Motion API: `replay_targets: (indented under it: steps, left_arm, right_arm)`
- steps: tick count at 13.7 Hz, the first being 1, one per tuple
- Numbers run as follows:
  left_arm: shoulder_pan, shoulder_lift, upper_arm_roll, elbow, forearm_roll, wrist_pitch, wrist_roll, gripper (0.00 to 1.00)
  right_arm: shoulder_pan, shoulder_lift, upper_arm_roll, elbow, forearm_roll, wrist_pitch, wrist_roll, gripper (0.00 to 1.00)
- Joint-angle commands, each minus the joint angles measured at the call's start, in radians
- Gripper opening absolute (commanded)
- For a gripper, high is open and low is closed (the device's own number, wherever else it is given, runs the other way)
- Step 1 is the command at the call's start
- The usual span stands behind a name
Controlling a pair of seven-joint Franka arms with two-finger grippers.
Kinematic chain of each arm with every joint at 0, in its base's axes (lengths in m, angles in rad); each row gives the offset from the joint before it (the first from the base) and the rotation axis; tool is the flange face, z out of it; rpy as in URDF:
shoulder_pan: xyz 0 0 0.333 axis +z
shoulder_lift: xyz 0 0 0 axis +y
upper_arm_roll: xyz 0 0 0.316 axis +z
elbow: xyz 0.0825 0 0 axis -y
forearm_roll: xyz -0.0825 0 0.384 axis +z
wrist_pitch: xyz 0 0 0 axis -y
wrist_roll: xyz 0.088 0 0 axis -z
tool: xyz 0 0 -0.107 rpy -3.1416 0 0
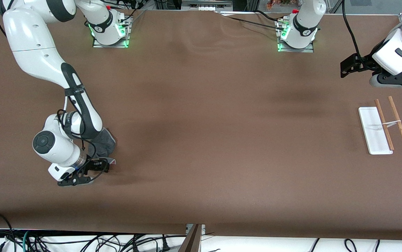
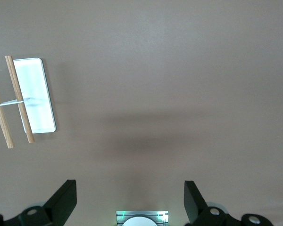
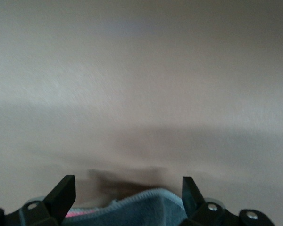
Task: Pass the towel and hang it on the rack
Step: 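Reach the right gripper down over the grey towel, then close the right gripper on the grey towel's corner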
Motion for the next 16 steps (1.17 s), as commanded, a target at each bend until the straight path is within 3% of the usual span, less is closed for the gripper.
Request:
replay_targets:
  steps: [1, 7, 11, 16]
  left_arm:
    - [0.006, -0.001, -0.007, 0.017, 0.025, -0.019, 0.012, 1.00]
    - [0.006, -0.001, -0.007, 0.017, 0.025, -0.019, 0.012, 1.00]
    - [0.006, -0.001, -0.007, 0.017, 0.025, -0.019, 0.012, 1.00]
    - [0.006, -0.001, -0.004, 0.017, 0.025, -0.019, 0.012, 1.00]
  right_arm:
    - [-0.016, -0.004, 0.004, 0.013, 0.001, -0.071, 0.008, 1.00]
    - [-0.026, -0.017, -0.016, 0.091, -0.003, -0.284, 0.008, 1.00]
    - [-0.026, -0.007, -0.016, 0.094, -0.003, -0.272, 0.010, 0.99]
    - [-0.016, 0.023, -0.016, 0.126, -0.008, -0.160, 0.006, 0.99]
